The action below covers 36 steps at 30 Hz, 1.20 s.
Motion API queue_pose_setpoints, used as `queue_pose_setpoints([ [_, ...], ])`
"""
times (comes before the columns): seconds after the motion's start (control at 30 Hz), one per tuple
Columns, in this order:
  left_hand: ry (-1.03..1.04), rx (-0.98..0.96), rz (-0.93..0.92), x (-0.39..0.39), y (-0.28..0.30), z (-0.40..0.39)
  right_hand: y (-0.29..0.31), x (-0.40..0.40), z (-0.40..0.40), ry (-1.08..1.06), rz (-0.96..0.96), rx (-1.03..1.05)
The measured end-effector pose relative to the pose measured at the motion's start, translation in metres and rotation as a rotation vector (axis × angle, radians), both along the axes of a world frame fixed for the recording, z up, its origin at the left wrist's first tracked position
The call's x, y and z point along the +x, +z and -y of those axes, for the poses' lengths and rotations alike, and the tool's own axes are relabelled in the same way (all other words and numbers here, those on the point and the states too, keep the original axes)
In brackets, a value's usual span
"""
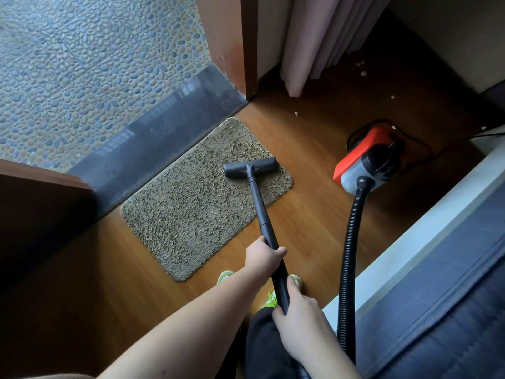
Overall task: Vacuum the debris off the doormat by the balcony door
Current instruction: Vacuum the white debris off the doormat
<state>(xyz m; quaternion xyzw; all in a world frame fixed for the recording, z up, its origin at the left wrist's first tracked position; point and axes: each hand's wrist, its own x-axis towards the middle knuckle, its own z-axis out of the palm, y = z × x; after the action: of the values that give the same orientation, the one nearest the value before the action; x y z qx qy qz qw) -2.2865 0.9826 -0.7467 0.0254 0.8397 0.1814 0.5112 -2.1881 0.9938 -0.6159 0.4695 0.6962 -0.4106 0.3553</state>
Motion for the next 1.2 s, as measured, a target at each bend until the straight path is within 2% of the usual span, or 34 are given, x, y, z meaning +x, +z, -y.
queue_pose_setpoints([
  [0.43,0.034,0.034,-0.016,-0.02,-0.007,0.004,-0.012,-0.02,0.007,0.017,0.003,0.031],
  [0.87,0.095,0.051,-0.048,-0.028,-0.003,0.013,0.003,-0.024,-0.001,0.08,-0.018,0.003],
  [1.2,0.1,0.067,-0.107,-0.085,-0.022,-0.009,-0.025,-0.077,-0.018,0.1,-0.048,0.049],
])
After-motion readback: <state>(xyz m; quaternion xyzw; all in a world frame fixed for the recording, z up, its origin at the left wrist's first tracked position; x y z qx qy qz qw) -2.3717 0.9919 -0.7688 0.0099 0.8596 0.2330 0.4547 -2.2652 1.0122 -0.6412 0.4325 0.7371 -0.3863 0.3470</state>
